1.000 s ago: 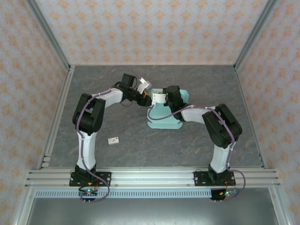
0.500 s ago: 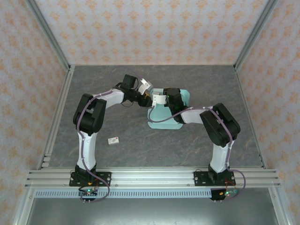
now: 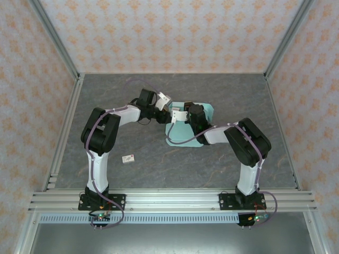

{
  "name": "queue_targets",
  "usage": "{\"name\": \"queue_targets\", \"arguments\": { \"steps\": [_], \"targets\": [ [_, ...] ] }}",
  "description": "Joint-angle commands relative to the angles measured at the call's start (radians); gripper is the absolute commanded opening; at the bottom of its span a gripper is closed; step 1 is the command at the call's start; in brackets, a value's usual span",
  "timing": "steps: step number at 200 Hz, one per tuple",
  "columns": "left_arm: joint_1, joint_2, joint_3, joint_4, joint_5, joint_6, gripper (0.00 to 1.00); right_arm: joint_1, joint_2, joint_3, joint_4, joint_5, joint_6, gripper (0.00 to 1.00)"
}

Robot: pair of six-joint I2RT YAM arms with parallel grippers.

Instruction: Fold the paper box

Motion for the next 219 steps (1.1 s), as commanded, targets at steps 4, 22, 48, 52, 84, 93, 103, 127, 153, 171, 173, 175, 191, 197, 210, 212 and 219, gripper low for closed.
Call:
{"name": "queue_targets", "arguments": {
  "steps": [4, 22, 48, 52, 84, 93, 103, 127, 153, 171, 173, 175, 191, 197, 210, 212, 219],
  "targets": [
    [-0.016, -0.048, -0.003, 0.045, -0.06, -0.003, 0.46, 0.015, -0.026, -0.022, 0.015, 0.011, 0.024, 0.0],
    [-0.023, -0.043, 0.004, 0.048, -0.073, -0.004, 0.45, 0.016, -0.03, -0.02, 0.009, 0.008, 0.037, 0.0],
    [-0.034, -0.038, 0.008, 0.066, -0.111, -0.017, 0.43, 0.016, -0.03, -0.015, 0.001, 0.004, 0.041, 0.0],
    [-0.035, -0.037, 0.008, 0.072, -0.118, -0.023, 0.42, 0.015, -0.031, -0.015, -0.001, 0.003, 0.041, 0.0],
    [-0.047, -0.037, -0.007, 0.129, -0.182, -0.077, 0.41, 0.016, -0.031, -0.01, -0.005, 0.002, 0.053, 0.0],
    [-0.052, -0.037, -0.01, 0.142, -0.205, -0.089, 0.41, 0.016, -0.031, -0.008, -0.01, -0.002, 0.058, 0.0],
    [-0.058, -0.04, -0.018, 0.169, -0.22, -0.103, 0.42, 0.015, -0.032, -0.004, -0.016, -0.006, 0.062, 0.0],
    [-0.06, -0.049, -0.05, 0.234, -0.272, -0.143, 0.43, 0.015, -0.037, 0.002, -0.042, -0.006, 0.068, 0.0],
    [-0.062, -0.062, -0.086, 0.295, -0.318, -0.172, 0.43, 0.016, -0.056, 0.01, -0.081, -0.01, 0.084, 0.0],
    [-0.067, -0.069, -0.104, 0.33, -0.357, -0.189, 0.43, 0.016, -0.062, 0.012, -0.088, -0.01, 0.089, 0.0],
    [-0.067, -0.07, -0.107, 0.332, -0.36, -0.19, 0.43, 0.016, -0.062, 0.013, -0.09, -0.01, 0.09, 0.0],
    [-0.068, -0.071, -0.109, 0.338, -0.364, -0.191, 0.43, 0.016, -0.064, 0.014, -0.091, -0.011, 0.092, 0.0],
    [-0.077, -0.076, -0.124, 0.368, -0.397, -0.204, 0.41, 0.016, -0.069, 0.018, -0.112, -0.013, 0.105, 0.0],
    [-0.079, -0.076, -0.129, 0.381, -0.406, -0.214, 0.41, 0.015, -0.069, 0.02, -0.112, -0.014, 0.109, 0.0],
    [-0.086, -0.076, -0.137, 0.405, -0.438, -0.229, 0.39, 0.015, -0.068, 0.022, -0.116, -0.016, 0.117, 0.0],
    [-0.086, -0.076, -0.138, 0.41, -0.443, -0.233, 0.39, 0.016, -0.068, 0.022, -0.116, -0.018, 0.118, 0.0],
    [-0.089, -0.078, -0.144, 0.424, -0.451, -0.238, 0.39, 0.016, -0.07, 0.022, -0.116, -0.02, 0.121, 0.0]
  ]
}}
